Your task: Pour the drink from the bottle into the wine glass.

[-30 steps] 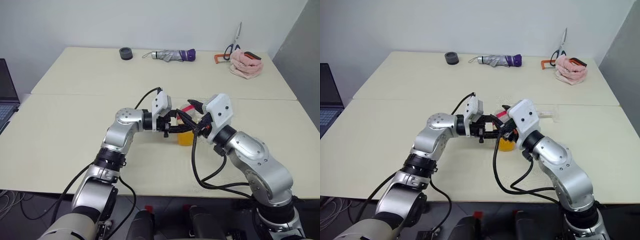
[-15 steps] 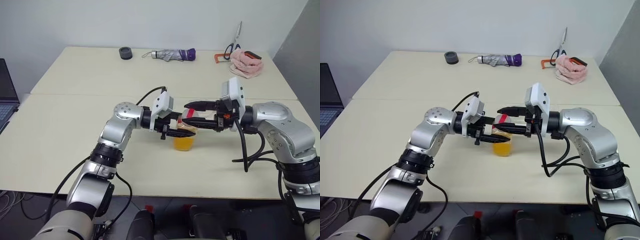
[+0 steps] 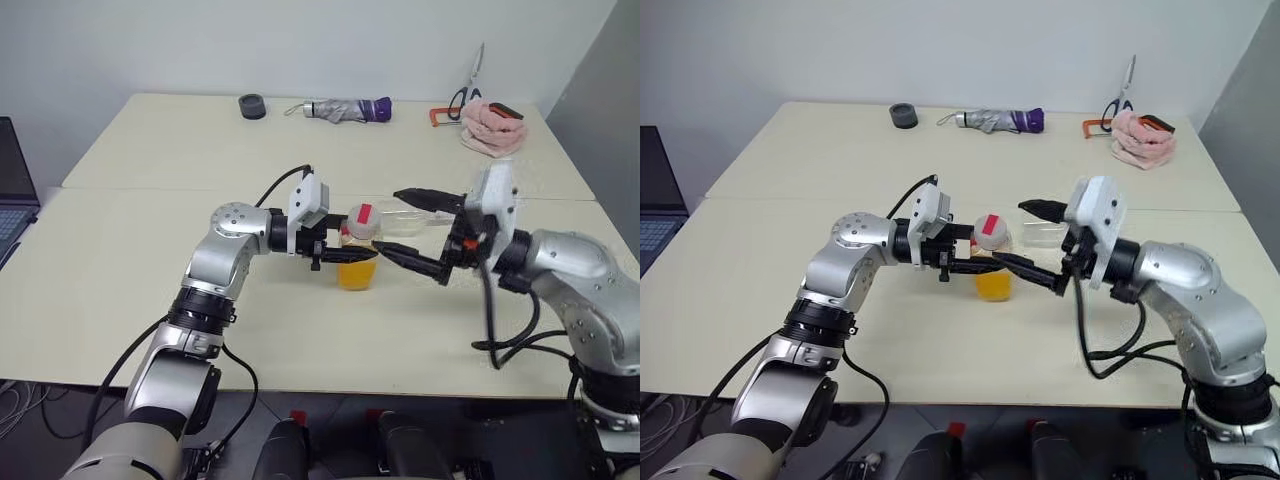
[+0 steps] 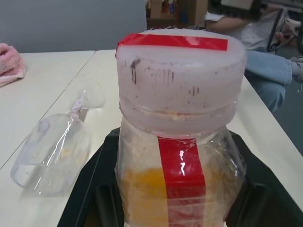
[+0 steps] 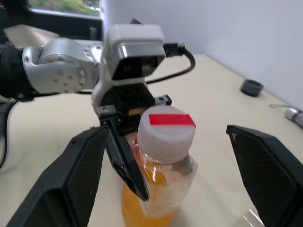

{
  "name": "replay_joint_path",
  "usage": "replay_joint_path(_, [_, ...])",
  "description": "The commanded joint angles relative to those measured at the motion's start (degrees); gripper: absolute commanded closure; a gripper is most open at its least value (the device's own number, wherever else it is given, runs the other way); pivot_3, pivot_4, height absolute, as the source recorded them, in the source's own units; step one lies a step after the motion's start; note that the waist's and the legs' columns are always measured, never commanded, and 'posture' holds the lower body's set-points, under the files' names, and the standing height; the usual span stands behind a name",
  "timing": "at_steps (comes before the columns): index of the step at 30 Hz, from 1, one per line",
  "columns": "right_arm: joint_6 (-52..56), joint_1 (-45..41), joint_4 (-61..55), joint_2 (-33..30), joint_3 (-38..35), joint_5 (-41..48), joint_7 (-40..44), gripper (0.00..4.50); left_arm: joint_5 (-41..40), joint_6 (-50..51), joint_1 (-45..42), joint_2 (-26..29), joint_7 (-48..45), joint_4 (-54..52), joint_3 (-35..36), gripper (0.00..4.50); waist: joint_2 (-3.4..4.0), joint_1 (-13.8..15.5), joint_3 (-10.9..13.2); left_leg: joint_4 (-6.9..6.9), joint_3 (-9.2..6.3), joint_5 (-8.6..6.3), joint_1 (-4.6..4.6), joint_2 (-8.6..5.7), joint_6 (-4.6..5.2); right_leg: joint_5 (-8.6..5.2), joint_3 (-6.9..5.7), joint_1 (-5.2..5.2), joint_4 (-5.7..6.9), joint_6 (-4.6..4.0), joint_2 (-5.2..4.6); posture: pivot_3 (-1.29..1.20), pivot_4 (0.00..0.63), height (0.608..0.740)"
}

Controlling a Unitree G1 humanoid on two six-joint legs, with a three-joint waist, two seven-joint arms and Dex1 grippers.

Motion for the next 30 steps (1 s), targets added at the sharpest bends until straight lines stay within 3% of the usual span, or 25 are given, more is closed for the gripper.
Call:
replay_joint_path(1, [-2.47,-1.19,-3.23,4.13,3.52,-6.02,-7.84,0.25,-0.95,-1.71,-1.39,-0.66,0.31,-0.13,0.95,2.45,0.00,-0.07,0.00,0.00,0.00,0.00,0.02,0.00,-0.01,0.00,0.01,0.00,0.02,0.00,0.01,0.00,0.150,0.740])
replay_joint_path(8, [-4.11,-1.33,-2.10,7.05,5.87,-11.24,-11.43,0.25,-0.72,-3.03,-1.76,-1.46,-0.06,1.18,0.58,2.45,0.00,0.11,0.00,0.02,-0.01,0.01,-0.02,-0.02,-0.01,0.00,-0.01,0.00,0.00,0.00,0.00,0.00,0.150,0.740])
replay_joint_path(14, [-4.76,-0.62,-1.19,6.00,6.29,-13.62,-10.52,0.25,-0.79,-3.14,-1.56,-1.87,-0.01,1.13,0.60,2.45,0.00,0.09,0.00,0.01,-0.02,0.00,-0.01,-0.01,-0.01,0.00,-0.01,0.00,0.00,0.00,0.00,0.00,0.150,0.740])
replay_joint_path(30, [-4.59,0.62,-0.22,5.76,4.20,-13.84,-10.73,0.25,-0.86,-3.23,-1.50,-1.97,-0.07,1.20,0.67,2.45,0.00,0.08,0.00,0.01,-0.02,0.00,-0.01,-0.01,-0.01,0.00,-0.01,0.00,0.00,0.00,0.01,0.00,0.150,0.740])
